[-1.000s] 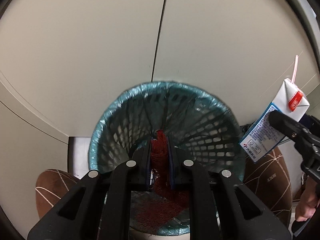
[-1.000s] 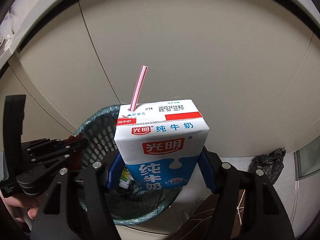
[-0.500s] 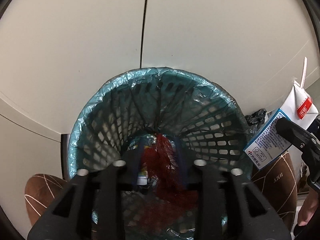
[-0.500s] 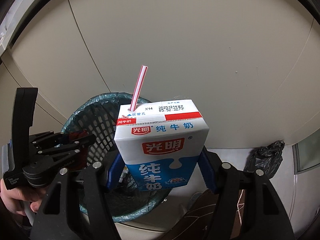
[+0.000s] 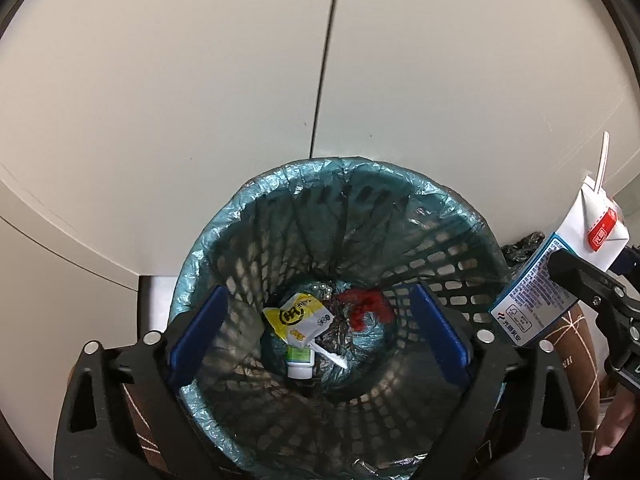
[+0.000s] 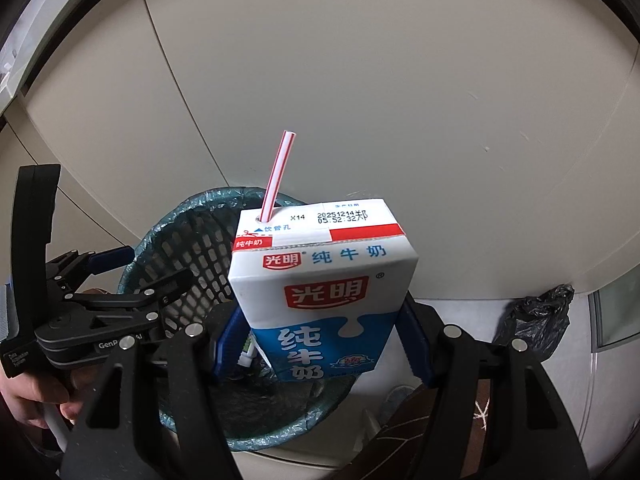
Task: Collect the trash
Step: 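Open the left tool and the right tool to drop the net and carton into the wastebasket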
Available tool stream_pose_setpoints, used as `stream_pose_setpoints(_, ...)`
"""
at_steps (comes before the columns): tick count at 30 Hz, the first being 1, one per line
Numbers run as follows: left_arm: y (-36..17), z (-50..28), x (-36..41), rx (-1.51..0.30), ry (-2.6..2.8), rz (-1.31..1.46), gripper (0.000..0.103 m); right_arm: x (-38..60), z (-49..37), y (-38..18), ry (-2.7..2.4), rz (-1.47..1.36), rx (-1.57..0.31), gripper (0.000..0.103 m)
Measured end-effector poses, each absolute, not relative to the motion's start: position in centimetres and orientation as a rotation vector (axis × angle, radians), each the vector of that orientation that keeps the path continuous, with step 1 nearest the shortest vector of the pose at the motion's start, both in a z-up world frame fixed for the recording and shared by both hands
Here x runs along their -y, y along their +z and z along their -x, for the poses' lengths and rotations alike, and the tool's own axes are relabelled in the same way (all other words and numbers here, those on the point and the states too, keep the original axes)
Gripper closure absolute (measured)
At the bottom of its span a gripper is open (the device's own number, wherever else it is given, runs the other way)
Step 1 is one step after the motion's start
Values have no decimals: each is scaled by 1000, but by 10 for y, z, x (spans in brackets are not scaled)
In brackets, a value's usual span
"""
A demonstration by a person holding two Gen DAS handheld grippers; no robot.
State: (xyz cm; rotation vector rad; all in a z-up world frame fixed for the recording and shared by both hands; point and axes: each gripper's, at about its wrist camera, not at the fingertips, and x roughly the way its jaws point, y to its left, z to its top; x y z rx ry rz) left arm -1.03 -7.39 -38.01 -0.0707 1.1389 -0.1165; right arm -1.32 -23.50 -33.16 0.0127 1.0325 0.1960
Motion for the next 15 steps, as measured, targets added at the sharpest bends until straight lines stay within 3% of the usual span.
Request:
stream_pose_setpoints(2, -377, 12, 70, -1132, -113, 70, 6, 232, 12, -332, 202, -13, -1033, 40)
stream_pose_setpoints(15, -362, 24, 20, -1142, -25, 108, 6, 193, 3, -342, 274, 7, -1045, 40)
